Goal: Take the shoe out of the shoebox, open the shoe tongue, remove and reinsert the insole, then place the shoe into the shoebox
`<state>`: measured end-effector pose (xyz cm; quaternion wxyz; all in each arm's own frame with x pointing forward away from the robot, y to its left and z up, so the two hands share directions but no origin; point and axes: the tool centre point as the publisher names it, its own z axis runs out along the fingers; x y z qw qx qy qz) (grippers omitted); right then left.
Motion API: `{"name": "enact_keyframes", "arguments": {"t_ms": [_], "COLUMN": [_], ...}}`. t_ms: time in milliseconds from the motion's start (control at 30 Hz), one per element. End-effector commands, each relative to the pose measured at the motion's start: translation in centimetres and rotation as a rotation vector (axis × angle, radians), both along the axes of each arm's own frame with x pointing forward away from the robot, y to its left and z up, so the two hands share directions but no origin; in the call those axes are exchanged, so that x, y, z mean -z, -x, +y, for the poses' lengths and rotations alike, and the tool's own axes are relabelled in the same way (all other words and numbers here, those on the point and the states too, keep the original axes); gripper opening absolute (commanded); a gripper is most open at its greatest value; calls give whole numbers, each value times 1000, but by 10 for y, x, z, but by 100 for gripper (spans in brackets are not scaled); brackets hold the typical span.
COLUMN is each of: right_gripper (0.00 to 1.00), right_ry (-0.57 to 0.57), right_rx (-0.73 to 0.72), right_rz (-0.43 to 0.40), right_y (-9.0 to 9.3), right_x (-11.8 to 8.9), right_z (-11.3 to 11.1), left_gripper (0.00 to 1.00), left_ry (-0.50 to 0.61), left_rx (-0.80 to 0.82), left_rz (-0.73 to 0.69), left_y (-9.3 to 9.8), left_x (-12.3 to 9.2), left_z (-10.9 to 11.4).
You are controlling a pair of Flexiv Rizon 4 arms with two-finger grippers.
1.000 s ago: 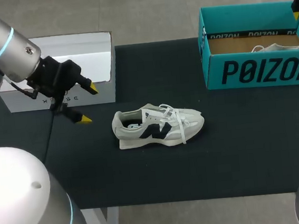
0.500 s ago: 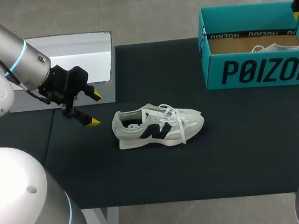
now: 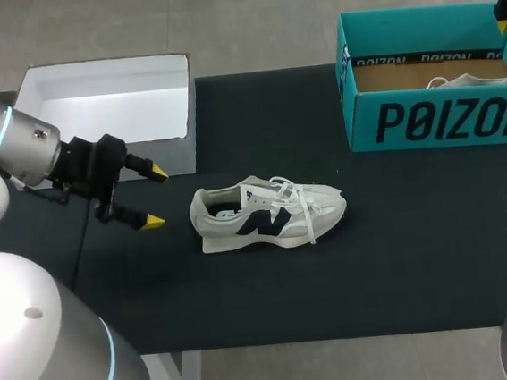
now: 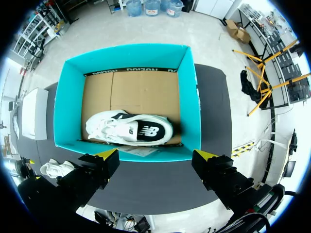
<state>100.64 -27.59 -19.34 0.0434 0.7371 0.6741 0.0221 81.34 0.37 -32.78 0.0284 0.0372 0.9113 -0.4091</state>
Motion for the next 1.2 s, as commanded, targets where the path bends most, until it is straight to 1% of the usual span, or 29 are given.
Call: {"name": "enact_keyframes", "arguments": {"t_ms": [33,167,300,367,467,600,800,867,967,1100,1200], "right_gripper": [100,100,100,100,100,100,100,100,100,100,100], "right_ry": [-1,-1,-1,-1,-1,-1,-1,-1,-1,-1,-1], "right_rx": [0,0,0,0,0,0,0,0,0,0,0], "right_rz": [-3,-3,-3,-3,-3,-3,-3,-3,-3,-3,-3], "right_y": [1,1,1,1,1,1,1,1,1,1,1], "right_x": [0,0,0,0,0,0,0,0,0,0,0], "right_z": [0,0,0,0,0,0,0,0,0,0,0], "left_gripper": [100,100,100,100,100,100,100,100,100,100,100], "left_ry": [-4,107,205,204,238,235,218,206,193,224,234], "left_rx": [0,-76,-107,-96,-63,-39,-27,-35,-88,-162,-157], "left_rz": [0,-1,27,43,70,91,99,97,69,42,54], "left_y": [0,-4,-5,-5,-5,-7,-7,-7,-8,-9,-8], "left_x": [0,8,14,18,23,30,40,45,51,58,61], "left_z": [-1,-3,-8,-9,-11,-15,-27,-32,-37,-42,-46]}}
